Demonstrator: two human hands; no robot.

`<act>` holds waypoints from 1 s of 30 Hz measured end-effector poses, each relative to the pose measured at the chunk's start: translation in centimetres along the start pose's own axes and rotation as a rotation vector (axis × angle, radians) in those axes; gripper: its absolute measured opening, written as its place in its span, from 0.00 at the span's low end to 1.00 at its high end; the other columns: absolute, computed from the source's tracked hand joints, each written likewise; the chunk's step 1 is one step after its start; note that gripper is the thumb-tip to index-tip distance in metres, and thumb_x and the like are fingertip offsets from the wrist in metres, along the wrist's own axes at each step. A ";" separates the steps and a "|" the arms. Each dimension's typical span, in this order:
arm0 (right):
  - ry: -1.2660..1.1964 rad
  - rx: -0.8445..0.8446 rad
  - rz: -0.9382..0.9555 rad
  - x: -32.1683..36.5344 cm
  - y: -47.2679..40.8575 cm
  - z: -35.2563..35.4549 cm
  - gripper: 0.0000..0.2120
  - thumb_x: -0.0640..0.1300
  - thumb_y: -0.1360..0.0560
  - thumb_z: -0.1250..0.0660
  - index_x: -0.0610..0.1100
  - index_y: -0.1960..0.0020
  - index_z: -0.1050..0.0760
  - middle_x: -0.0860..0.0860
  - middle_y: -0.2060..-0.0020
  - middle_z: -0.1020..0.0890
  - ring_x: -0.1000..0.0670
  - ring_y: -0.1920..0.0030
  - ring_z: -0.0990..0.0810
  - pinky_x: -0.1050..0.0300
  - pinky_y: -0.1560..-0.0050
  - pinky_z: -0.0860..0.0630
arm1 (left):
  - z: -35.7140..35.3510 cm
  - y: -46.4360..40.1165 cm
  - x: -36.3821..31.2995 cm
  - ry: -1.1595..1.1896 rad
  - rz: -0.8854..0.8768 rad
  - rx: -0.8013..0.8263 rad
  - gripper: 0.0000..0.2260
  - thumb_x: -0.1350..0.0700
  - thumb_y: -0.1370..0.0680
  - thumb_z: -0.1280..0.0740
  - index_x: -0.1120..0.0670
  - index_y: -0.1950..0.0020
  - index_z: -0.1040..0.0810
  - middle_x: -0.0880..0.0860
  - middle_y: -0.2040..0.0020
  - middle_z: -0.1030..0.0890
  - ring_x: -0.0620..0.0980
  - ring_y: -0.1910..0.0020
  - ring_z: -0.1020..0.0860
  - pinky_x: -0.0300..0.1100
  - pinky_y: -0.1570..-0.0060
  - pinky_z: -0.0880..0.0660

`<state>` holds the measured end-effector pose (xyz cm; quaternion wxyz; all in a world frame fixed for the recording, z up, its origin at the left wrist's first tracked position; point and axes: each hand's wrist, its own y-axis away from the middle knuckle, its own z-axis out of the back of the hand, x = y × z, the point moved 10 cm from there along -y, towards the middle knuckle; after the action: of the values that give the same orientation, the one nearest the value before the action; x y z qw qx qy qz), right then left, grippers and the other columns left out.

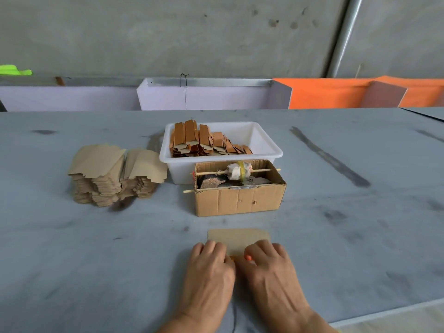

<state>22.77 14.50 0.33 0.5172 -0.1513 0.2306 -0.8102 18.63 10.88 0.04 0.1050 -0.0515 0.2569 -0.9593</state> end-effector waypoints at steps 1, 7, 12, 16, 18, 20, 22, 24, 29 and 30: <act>-0.027 0.021 0.000 0.2 0.0 -0.3 0.07 0.40 0.39 0.37 0.47 0.73 0.24 0.52 0.74 0.25 0.49 0.72 0.24 0.59 0.71 0.29 | -0.1 0.0 0.0 0.013 0.009 0.022 0.10 0.60 0.38 0.43 0.53 0.78 0.28 0.51 0.73 0.28 0.51 0.73 0.25 0.40 0.73 0.28; -0.050 0.068 -0.020 -1.3 0.5 -0.7 0.05 0.41 0.39 0.36 0.47 0.72 0.23 0.53 0.70 0.23 0.50 0.72 0.24 0.63 0.77 0.31 | 0.0 0.8 1.7 0.094 0.060 0.052 0.07 0.57 0.35 0.33 0.53 0.74 0.25 0.48 0.69 0.26 0.47 0.70 0.23 0.40 0.74 0.30; -0.039 0.090 -0.070 -2.2 1.6 -0.7 0.03 0.40 0.38 0.33 0.46 0.67 0.21 0.53 0.66 0.21 0.50 0.68 0.21 0.64 0.78 0.33 | -0.1 1.8 2.6 0.167 0.126 0.054 0.06 0.62 0.35 0.31 0.52 0.69 0.21 0.48 0.66 0.24 0.45 0.64 0.27 0.39 0.72 0.28; -0.044 0.199 -0.165 -3.7 1.8 -1.4 0.18 0.31 0.56 0.25 0.45 0.70 0.22 0.52 0.68 0.22 0.48 0.70 0.22 0.62 0.82 0.35 | -0.5 2.1 2.6 0.183 0.140 0.108 0.09 0.67 0.38 0.36 0.53 0.70 0.22 0.48 0.65 0.24 0.48 0.65 0.22 0.39 0.72 0.26; -0.059 0.220 -0.196 -4.0 1.4 -1.4 0.16 0.28 0.54 0.26 0.44 0.72 0.23 0.51 0.70 0.22 0.47 0.71 0.23 0.63 0.82 0.39 | -0.3 1.4 3.4 0.257 0.205 0.105 0.12 0.69 0.43 0.27 0.54 0.71 0.25 0.49 0.68 0.24 0.51 0.67 0.22 0.40 0.74 0.28; -0.101 0.250 -0.230 -4.3 0.9 -1.6 0.11 0.28 0.45 0.30 0.42 0.69 0.21 0.49 0.68 0.22 0.45 0.68 0.22 0.61 0.77 0.37 | -0.4 -0.1 4.8 0.311 0.292 0.094 0.10 0.69 0.39 0.25 0.55 0.66 0.21 0.51 0.66 0.22 0.54 0.65 0.21 0.41 0.72 0.28; -0.077 0.272 -0.238 -4.6 0.7 -2.0 0.11 0.31 0.35 0.36 0.44 0.61 0.19 0.50 0.61 0.22 0.46 0.60 0.22 0.60 0.69 0.36 | -0.9 -2.0 6.1 0.329 0.342 0.101 0.08 0.63 0.28 0.30 0.54 0.51 0.19 0.51 0.55 0.21 0.53 0.53 0.22 0.43 0.58 0.28; -0.082 0.309 -0.266 -5.0 0.4 -2.2 0.14 0.37 0.29 0.43 0.47 0.54 0.20 0.53 0.56 0.24 0.49 0.55 0.24 0.62 0.64 0.38 | -2.7 -3.2 7.0 0.319 0.357 0.159 0.12 0.55 0.23 0.34 0.52 0.40 0.22 0.50 0.46 0.25 0.51 0.44 0.26 0.41 0.49 0.31; -0.154 0.359 -0.341 -6.2 -1.3 -2.6 0.14 0.40 0.26 0.43 0.49 0.50 0.20 0.52 0.52 0.20 0.47 0.53 0.22 0.57 0.56 0.26 | -5.8 -3.7 7.4 0.336 0.391 0.337 0.15 0.51 0.25 0.32 0.52 0.40 0.24 0.51 0.44 0.27 0.52 0.42 0.26 0.42 0.46 0.31; -0.171 0.348 -0.359 -6.5 -1.8 -2.7 0.14 0.40 0.26 0.42 0.49 0.49 0.19 0.52 0.50 0.20 0.47 0.51 0.22 0.57 0.54 0.26 | -6.0 -3.7 7.6 0.344 0.408 0.357 0.14 0.51 0.25 0.31 0.52 0.40 0.24 0.51 0.44 0.27 0.52 0.42 0.26 0.42 0.47 0.31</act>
<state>22.83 21.62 -1.08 0.4012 -0.1665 0.0125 -0.9006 9.67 15.18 -2.98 0.2576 0.1833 0.1037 -0.9430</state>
